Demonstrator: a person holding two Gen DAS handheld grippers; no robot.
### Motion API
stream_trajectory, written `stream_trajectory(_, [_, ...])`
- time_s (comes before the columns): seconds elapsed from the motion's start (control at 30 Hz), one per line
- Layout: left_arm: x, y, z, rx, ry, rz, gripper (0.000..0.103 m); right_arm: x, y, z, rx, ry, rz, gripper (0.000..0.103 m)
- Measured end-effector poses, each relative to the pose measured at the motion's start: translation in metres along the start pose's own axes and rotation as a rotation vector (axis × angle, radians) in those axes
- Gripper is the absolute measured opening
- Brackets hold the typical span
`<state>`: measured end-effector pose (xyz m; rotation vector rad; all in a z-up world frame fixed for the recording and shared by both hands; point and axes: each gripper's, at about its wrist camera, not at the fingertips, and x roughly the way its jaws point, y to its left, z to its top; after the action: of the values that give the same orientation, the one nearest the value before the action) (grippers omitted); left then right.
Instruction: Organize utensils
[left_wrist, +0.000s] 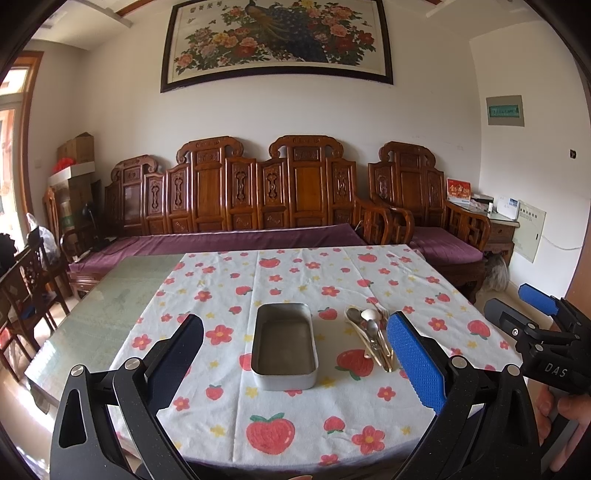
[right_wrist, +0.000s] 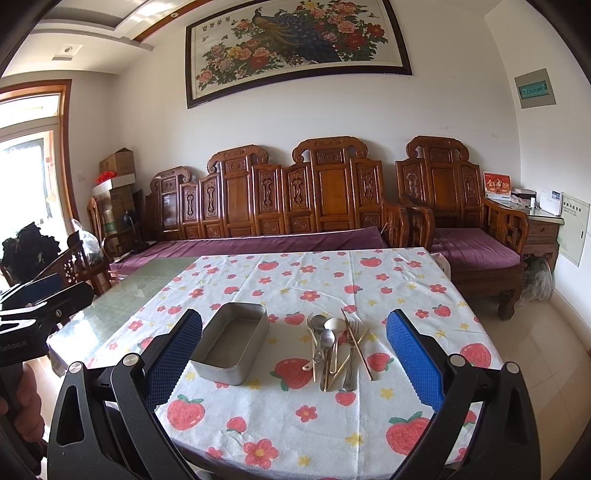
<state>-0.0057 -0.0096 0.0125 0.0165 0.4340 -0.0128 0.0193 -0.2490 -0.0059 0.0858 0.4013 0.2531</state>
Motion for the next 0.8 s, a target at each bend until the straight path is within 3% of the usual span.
stream_trajectory(0.27, [0.033, 0.002, -0.017, 0.009, 0.079, -0.006, 0.096, 0.017, -0.009, -0.013, -0.016, 0.028, 0.01, 0.099])
stream_trajectory(0.8, [0.104, -0.006, -0.036, 0.044, 0.198, -0.038, 0.097, 0.099, -0.046, -0.028, -0.02, 0.12, 0.027, 0.072])
